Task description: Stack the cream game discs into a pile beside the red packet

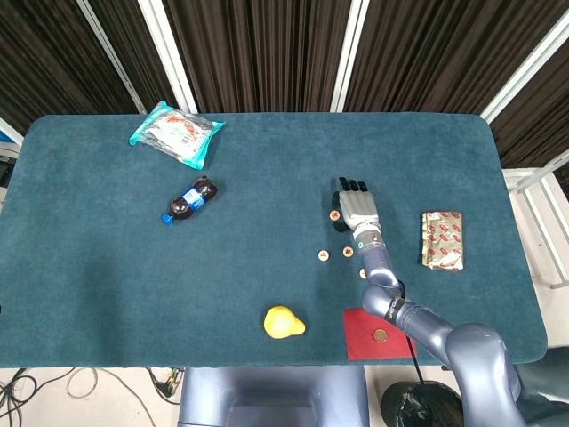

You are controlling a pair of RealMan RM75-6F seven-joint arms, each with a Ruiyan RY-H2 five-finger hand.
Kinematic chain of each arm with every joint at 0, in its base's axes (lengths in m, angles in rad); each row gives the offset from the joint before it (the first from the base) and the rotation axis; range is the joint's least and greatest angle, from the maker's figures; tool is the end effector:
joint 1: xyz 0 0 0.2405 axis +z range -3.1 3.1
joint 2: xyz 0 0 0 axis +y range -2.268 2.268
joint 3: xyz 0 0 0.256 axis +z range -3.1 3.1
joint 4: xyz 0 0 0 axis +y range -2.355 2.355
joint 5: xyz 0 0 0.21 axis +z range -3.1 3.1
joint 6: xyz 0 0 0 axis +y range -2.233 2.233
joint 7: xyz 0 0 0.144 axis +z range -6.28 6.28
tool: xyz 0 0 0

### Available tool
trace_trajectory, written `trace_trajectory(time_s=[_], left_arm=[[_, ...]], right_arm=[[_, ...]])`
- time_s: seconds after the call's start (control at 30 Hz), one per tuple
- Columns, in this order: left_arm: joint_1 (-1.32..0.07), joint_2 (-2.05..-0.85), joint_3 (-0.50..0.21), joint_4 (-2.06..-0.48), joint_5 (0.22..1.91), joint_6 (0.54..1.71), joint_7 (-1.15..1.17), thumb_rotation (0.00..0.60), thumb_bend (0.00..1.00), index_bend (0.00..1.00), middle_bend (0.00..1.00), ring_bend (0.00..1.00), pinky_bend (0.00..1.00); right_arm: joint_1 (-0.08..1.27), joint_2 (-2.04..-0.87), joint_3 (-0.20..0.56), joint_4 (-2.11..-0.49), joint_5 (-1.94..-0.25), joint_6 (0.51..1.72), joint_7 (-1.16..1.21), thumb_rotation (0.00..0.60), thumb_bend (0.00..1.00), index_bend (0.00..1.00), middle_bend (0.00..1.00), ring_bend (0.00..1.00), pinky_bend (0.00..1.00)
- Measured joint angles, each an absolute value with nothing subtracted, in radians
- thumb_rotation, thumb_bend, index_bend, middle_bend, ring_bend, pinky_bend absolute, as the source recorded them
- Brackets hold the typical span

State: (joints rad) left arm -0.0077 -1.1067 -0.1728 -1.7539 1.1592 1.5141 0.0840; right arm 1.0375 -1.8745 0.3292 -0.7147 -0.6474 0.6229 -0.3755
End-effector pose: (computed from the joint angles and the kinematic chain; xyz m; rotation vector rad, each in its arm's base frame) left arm -0.3317 0.1710 0.1847 -0.9765 -1.0262 -0.7946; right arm -0.1574 -0.4650 -0.0552 1.5965 -1.1534 0.6948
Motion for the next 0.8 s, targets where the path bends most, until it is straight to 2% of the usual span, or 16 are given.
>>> trace_trajectory(time_s=[0.8], left_arm=[[-0.007, -1.108, -0.173, -1.753, 1.157, 1.517, 0.091, 0.600, 0.63, 0.05, 0.00, 0.00, 0.00]], right_arm=[[1.048, -1.916, 0.355, -0.626, -0.667, 0.572, -0.378, 0.600, 0.38, 0.51, 0.00, 0.00, 0.00]])
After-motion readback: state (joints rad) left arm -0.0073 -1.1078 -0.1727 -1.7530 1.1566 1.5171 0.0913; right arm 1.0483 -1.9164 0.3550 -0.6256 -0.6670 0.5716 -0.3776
